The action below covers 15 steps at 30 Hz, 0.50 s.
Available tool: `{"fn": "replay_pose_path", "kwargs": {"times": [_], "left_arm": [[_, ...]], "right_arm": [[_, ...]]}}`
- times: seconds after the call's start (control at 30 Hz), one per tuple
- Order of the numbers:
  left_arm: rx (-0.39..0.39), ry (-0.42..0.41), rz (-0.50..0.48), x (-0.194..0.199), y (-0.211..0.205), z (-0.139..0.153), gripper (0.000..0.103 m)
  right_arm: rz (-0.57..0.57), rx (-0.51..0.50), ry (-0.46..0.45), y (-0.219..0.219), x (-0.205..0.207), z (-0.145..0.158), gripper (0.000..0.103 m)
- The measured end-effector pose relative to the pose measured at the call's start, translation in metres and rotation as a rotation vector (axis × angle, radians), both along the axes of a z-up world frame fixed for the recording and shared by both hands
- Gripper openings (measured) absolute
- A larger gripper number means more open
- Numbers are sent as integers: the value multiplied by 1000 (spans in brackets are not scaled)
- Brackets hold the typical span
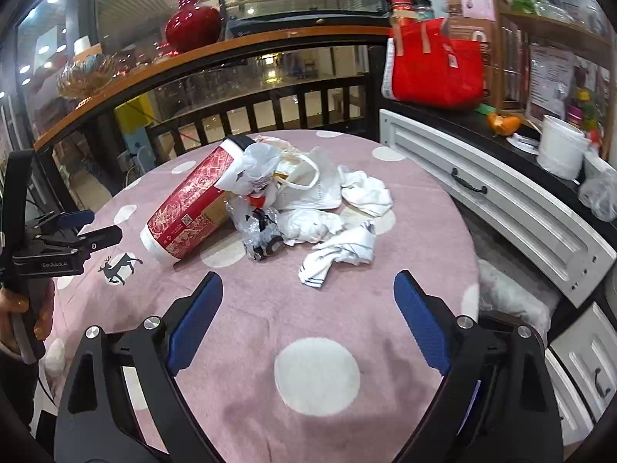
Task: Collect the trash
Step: 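Grasp the red patterned paper cup with the left gripper and lift it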
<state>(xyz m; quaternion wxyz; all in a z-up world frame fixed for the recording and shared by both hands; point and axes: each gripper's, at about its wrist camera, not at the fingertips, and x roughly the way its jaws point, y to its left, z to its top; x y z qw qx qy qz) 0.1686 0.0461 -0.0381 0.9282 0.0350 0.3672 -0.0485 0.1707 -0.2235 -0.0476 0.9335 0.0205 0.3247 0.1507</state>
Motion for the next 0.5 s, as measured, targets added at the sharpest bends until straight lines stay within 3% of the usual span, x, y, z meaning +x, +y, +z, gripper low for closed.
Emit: {"fn": "replay_pose_path", "kwargs": {"times": [0.1, 0.27, 0.37, 0.5], "left_arm": [[-11, 36, -64, 13, -3, -3, 97], [98, 98, -175, 50, -33, -4, 97], [164, 115, -192, 74, -46, -6, 97], [196, 168, -208, 101, -54, -13, 97]], "right_arm": [[6, 6, 8, 5, 11, 1, 89], [0, 11, 23, 4, 18, -2, 89], [-4, 11, 48, 1, 17, -9, 89], [-7, -2, 63, -3, 14, -15, 89]]}}
